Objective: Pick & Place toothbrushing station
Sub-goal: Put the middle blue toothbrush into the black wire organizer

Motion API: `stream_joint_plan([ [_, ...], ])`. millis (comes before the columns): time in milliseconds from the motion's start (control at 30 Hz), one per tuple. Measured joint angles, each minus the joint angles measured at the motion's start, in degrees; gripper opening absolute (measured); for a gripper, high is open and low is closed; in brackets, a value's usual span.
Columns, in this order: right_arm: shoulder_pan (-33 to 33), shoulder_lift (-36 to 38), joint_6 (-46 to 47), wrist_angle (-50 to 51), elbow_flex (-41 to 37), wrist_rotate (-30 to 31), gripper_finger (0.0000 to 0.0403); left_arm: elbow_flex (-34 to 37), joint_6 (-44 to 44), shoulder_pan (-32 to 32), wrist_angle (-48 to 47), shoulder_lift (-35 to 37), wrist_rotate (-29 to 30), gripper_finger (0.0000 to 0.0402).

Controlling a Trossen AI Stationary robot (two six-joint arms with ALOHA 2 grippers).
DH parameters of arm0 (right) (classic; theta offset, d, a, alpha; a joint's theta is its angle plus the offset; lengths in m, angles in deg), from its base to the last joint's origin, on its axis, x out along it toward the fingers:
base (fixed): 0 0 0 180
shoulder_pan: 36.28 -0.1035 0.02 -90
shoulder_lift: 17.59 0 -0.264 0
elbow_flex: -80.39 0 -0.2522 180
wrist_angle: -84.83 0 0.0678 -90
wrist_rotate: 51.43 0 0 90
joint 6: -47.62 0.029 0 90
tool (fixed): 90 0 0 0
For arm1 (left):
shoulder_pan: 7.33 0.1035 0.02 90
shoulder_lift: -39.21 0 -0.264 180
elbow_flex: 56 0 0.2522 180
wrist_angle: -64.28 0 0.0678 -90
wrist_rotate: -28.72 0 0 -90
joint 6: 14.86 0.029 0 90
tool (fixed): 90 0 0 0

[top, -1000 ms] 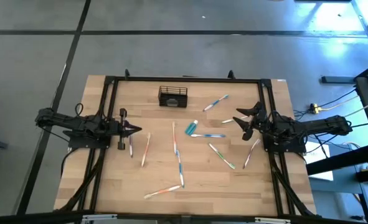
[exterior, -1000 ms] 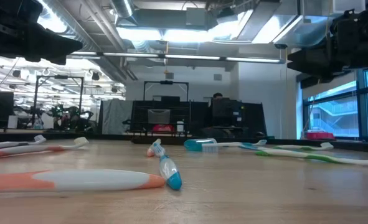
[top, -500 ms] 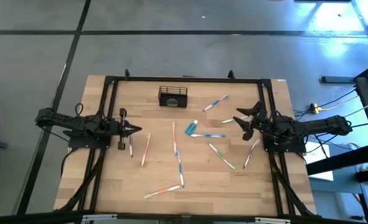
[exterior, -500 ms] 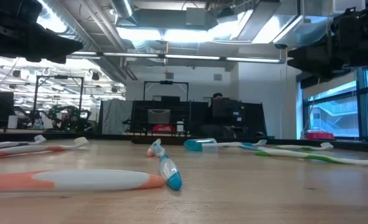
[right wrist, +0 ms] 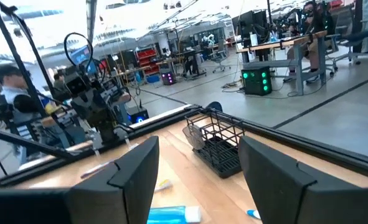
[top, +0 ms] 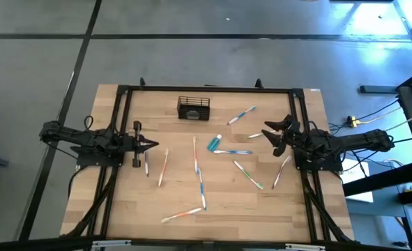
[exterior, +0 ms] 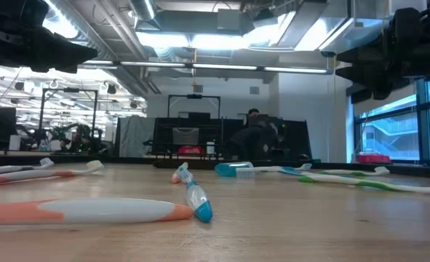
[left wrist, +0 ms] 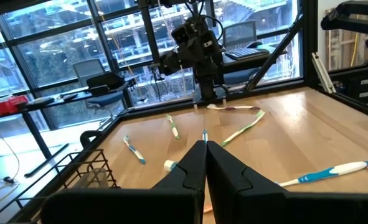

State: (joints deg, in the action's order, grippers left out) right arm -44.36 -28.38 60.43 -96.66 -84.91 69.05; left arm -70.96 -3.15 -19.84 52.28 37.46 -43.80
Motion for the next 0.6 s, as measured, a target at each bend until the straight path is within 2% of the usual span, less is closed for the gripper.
stream_joint_plan([
  [600,0.00,0.00,0.03,-3.33,0.01,1.31,0.0223,0.00,-1.94,-0.01,0.22,-0.01,-1.13,0.0006],
])
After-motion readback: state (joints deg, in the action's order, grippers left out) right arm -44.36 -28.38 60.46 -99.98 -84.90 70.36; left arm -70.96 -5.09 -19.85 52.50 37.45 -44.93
